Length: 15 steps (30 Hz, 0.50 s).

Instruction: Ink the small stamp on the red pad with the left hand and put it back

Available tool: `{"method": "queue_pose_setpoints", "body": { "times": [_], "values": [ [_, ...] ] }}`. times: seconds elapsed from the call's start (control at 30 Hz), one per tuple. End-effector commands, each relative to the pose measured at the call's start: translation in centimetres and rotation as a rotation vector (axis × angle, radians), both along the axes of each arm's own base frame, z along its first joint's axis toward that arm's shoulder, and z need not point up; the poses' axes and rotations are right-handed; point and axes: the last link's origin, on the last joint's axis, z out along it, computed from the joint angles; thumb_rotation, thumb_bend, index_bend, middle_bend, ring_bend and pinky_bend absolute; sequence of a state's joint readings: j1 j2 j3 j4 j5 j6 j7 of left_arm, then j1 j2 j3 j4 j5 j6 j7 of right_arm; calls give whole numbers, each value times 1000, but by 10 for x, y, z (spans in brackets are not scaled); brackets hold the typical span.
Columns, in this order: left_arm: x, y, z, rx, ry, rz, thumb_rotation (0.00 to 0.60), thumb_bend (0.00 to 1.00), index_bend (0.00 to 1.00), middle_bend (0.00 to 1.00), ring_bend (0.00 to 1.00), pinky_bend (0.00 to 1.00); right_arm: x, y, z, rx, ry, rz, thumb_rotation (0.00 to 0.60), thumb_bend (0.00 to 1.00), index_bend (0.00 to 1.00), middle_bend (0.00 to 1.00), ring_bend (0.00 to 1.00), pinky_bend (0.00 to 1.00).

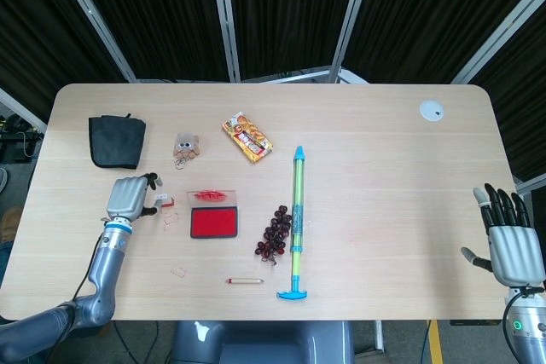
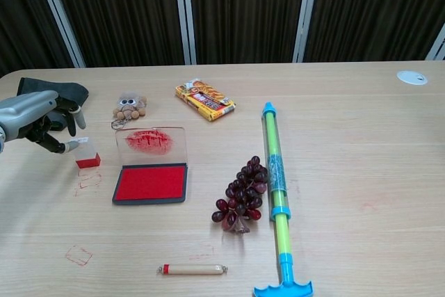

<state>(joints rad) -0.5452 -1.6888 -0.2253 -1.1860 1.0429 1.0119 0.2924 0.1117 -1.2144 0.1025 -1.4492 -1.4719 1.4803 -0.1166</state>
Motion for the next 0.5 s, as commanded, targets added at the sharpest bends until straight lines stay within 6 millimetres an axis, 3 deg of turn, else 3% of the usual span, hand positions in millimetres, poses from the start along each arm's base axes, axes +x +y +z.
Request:
{"method": "queue_pose_setpoints", "body": {
  "times": [0.03,0.5],
  "values": [
    [1,0,-2,-5,6,0,600,288,407,433,856,905,0,0,0,0,0,-2,600,0,0,0,0,0],
    [3,1,-7,-3,-2,13,600,297,442,479,856,905,-3,-1,0,1,2,-13,600,0,0,0,0,0]
  ]
}}
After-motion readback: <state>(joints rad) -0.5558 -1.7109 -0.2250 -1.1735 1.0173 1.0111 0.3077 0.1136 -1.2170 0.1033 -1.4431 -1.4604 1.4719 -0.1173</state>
